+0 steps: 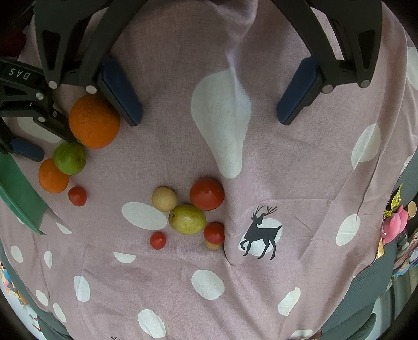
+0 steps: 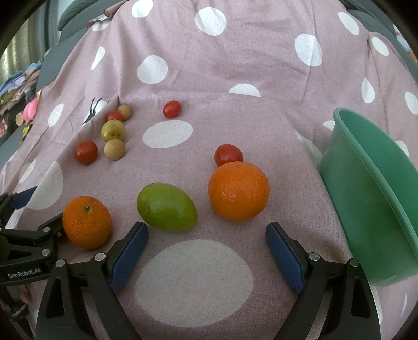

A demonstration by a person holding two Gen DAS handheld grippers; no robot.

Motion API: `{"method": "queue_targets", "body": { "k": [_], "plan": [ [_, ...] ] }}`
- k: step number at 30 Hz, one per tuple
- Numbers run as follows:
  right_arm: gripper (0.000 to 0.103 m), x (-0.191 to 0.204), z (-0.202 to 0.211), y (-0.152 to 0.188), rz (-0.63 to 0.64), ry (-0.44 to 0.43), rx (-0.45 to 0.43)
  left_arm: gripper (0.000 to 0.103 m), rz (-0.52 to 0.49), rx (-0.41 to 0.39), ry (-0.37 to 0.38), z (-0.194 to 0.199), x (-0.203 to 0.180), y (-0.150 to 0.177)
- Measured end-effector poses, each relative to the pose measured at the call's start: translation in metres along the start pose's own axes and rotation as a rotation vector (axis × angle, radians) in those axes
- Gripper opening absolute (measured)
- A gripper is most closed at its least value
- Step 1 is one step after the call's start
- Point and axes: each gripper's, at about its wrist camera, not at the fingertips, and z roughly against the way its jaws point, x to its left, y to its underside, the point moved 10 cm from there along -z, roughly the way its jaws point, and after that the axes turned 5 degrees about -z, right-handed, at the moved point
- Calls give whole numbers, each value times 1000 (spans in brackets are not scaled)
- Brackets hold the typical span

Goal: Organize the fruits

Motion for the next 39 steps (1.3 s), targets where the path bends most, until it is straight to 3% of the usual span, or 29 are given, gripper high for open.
{"method": "queue_targets", "body": {
  "k": [16,25,31,39],
  "plan": [
    [91,0,0,0,0,0,0,103,-1,8,-2,0,2,1],
    [97,3,-4,-2,1,10,20,103,1,78,6,-4,1,1],
    [97,2,-2,-3,-39,13,107,98,75,120,67,9,5,-2],
    [97,-1,51,-34,-102,-24,33,98,97,26,165,64,-1,-40]
  ]
}}
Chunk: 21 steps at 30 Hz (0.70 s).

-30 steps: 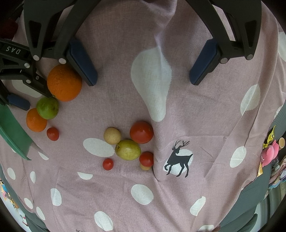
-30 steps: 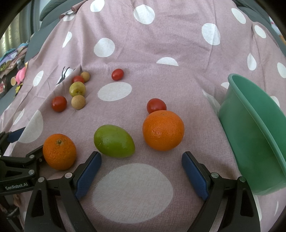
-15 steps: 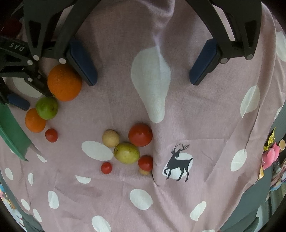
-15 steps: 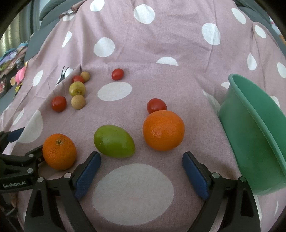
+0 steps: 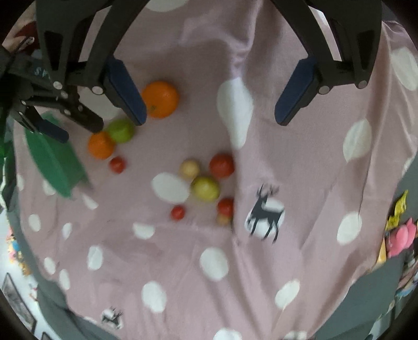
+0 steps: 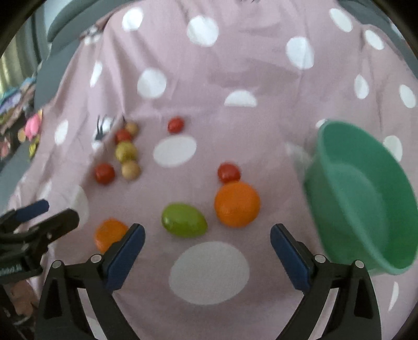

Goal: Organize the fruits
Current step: 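Move the right tool to the large orange and close on it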

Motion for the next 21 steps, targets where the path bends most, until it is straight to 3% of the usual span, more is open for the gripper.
{"method": "queue_targets", "body": {
  "k": [5,8,11,13,15,21],
  "plan": [
    [97,-7,26,-49,-74,-14,-61,98,-21,-36,-46,12,-11,-41],
    [97,-6,18,-58,-83,-21,-53,98,-53,-56,-55,12,-17,-50],
    [91,-7,8,-52,-131,-66,-56,97,-51,-18,18,3,-22,-37],
    [91,-11,-3,-42,-169,-81,-12,93,-50,11,81,-2,-29,-25],
    [82,-13,-12,-36,-177,-76,16,92,-65,30,105,-6,-34,-15],
    [72,-19,-23,-28,-213,-93,63,79,-82,127,160,-25,-48,11]
  ]
}}
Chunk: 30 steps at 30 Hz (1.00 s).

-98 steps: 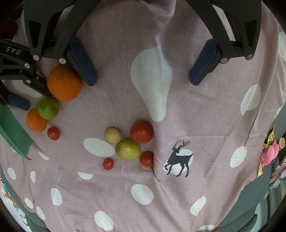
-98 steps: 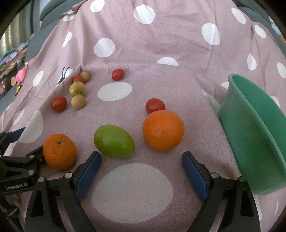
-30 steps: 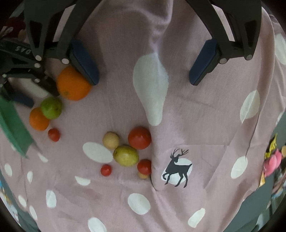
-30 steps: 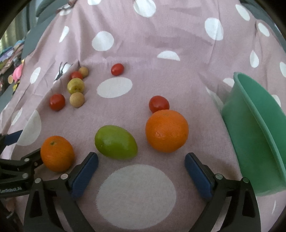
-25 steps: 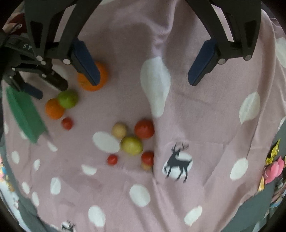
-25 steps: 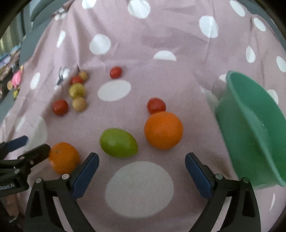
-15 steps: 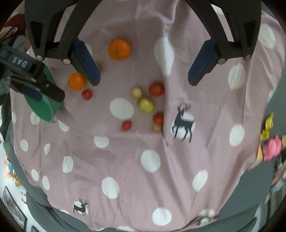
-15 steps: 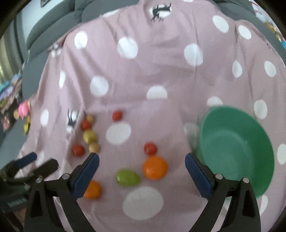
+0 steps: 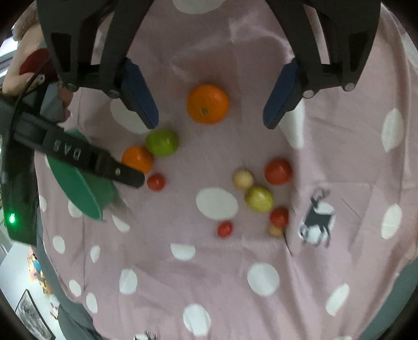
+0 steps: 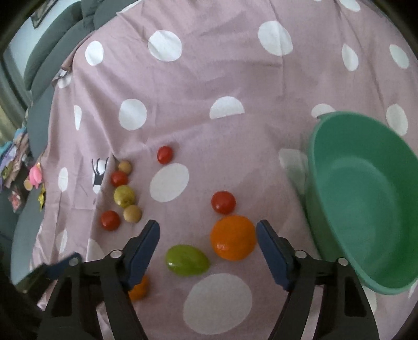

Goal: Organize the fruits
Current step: 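Move the right tool to the large orange and close on it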

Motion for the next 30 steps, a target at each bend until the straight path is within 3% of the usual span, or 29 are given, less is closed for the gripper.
{"method": "queue_targets", "body": {
  "k": [9,19,30],
  "plan": [
    [65,-17,-19,6,-23,84,36,75,32,74,45,-19,-2,11],
    [65,-22,-27,9,-37,91,57,66,56,102,25,-30,0,13],
    [57,-24,-37,15,-47,102,90,54,82,129,-6,-39,9,15]
  ]
}}
